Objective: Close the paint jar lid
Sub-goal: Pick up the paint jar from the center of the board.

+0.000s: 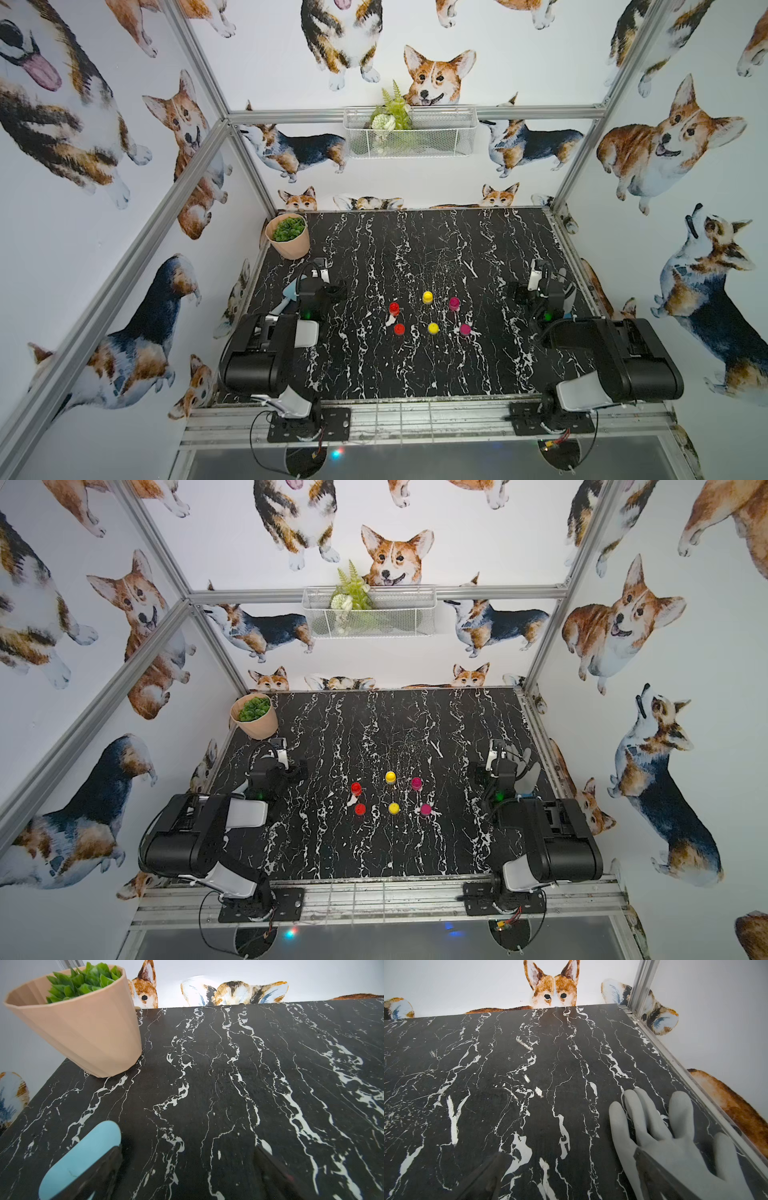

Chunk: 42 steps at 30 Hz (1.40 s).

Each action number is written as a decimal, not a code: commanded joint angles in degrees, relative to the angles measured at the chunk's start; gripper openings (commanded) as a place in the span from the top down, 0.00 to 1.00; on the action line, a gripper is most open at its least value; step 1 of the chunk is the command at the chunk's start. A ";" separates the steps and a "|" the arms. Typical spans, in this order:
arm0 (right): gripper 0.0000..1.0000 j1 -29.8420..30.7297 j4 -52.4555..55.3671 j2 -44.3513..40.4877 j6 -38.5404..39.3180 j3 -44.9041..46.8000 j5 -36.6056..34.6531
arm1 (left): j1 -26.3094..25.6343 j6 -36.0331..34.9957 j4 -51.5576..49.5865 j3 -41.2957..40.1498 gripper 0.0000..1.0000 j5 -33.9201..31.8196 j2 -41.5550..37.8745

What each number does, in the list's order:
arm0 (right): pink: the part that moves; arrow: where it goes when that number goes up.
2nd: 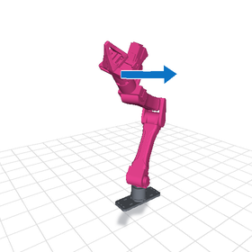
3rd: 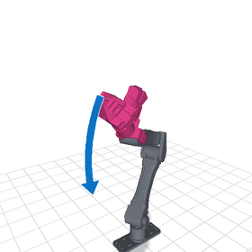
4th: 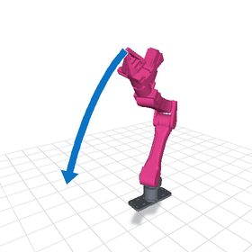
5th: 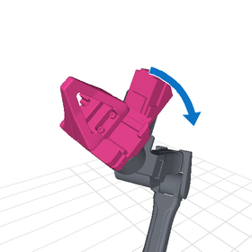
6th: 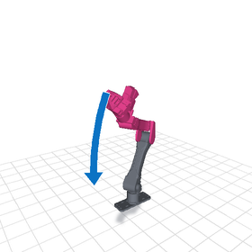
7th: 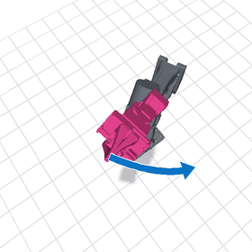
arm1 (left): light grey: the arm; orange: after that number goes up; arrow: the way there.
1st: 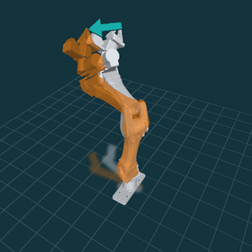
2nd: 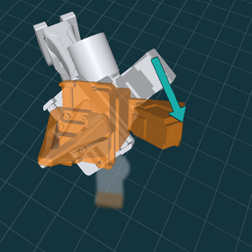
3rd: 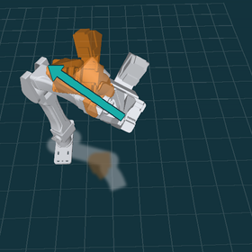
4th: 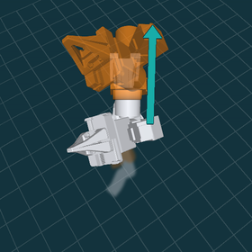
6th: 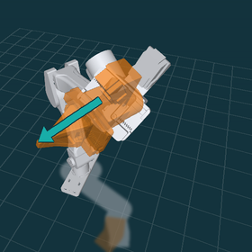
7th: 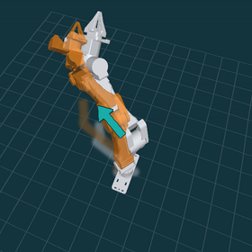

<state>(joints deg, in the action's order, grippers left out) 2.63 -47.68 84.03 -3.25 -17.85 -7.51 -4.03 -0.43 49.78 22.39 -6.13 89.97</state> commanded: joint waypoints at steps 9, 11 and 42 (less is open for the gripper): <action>0.00 0.09 -2.50 -0.02 0.35 -0.27 -0.07 | 0.08 -0.54 1.99 0.20 0.00 0.49 -0.05; 0.00 0.08 -2.50 0.00 0.35 -0.28 -0.14 | 0.10 -0.54 2.07 0.20 0.00 0.52 -0.06; 0.00 0.09 -5.08 -1.94 1.13 2.05 1.88 | 0.07 -1.20 8.42 -3.53 0.01 2.08 -1.16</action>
<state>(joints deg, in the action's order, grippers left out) 2.63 -49.89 82.98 -2.98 -16.12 -6.76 -3.99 -0.86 54.17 19.14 -4.84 89.38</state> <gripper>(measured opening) 0.996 0.986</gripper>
